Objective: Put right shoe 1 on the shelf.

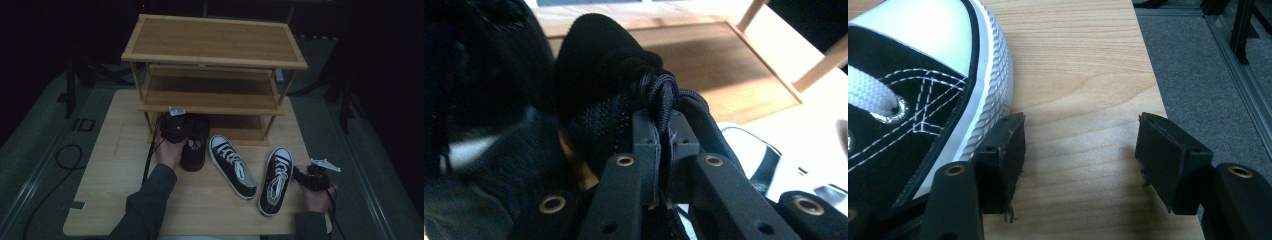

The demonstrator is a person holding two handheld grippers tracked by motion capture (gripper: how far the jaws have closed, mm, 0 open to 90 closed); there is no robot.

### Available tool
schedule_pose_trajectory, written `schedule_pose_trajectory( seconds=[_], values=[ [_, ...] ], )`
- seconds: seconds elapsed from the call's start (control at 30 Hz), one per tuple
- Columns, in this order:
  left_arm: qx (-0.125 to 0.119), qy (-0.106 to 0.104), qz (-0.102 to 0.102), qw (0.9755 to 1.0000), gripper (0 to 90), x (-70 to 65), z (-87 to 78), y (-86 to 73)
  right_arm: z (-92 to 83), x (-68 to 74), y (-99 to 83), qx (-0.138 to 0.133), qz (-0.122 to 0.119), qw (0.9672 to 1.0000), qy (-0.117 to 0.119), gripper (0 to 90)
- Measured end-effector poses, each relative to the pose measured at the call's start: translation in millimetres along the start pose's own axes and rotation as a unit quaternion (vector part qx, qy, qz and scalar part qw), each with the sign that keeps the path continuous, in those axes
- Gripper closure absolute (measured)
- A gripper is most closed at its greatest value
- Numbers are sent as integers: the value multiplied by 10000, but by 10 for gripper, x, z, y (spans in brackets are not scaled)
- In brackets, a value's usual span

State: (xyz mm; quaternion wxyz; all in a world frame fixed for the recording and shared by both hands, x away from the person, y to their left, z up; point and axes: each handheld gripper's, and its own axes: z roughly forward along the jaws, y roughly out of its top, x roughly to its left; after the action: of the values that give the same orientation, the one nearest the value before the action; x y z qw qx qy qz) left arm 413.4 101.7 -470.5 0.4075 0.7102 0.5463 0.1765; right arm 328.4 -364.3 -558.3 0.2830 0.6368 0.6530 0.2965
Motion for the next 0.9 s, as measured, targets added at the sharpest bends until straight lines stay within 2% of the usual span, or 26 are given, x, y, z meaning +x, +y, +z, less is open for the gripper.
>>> schedule_pose_trajectory(
  seconds=[0.13,0.23,0.37,0.43,0.47,0.5,0.63,0.67,0.7,0.77,0.87,0.9],
  values=[
    [-34,141,69,9999,862,34,71,-24,0,0,0,-2,-3,10000,1,364],
    [-60,97,24,9999,854,83,74,-33,0,0,0,-2,-2,10000,1,364],
    [-116,-186,215,9995,754,121,17,-59,0,0,0,-2,-2,10000,1,364],
    [-125,-240,279,9992,695,120,-17,-67,0,0,0,-2,-2,10000,0,364],
    [-161,-328,306,9989,695,128,-108,-85,0,0,0,-2,-2,10000,1,364],
    [-196,-351,307,9987,656,131,-144,-93,0,0,0,-2,-2,10000,1,364],
    [-188,-494,352,9980,616,148,-364,-123,0,1,0,-2,-2,10000,-1,364],
    [-188,-494,352,9980,614,148,-364,-123,0,1,0,-1,-1,10000,0,364],
    [-186,-519,440,9975,613,140,-459,-134,0,1,0,-3,-1,10000,-1,364],
    [-191,-580,494,9969,613,129,-546,-146,0,2,0,-3,4,10000,-2,364],
    [-198,-611,533,9965,613,127,-586,-157,1,-1,0,-6,-13,10000,-5,364],
    [-183,-694,562,9958,613,115,-677,-199,1,0,0,-7,-11,10000,-5,364]
  ],
)
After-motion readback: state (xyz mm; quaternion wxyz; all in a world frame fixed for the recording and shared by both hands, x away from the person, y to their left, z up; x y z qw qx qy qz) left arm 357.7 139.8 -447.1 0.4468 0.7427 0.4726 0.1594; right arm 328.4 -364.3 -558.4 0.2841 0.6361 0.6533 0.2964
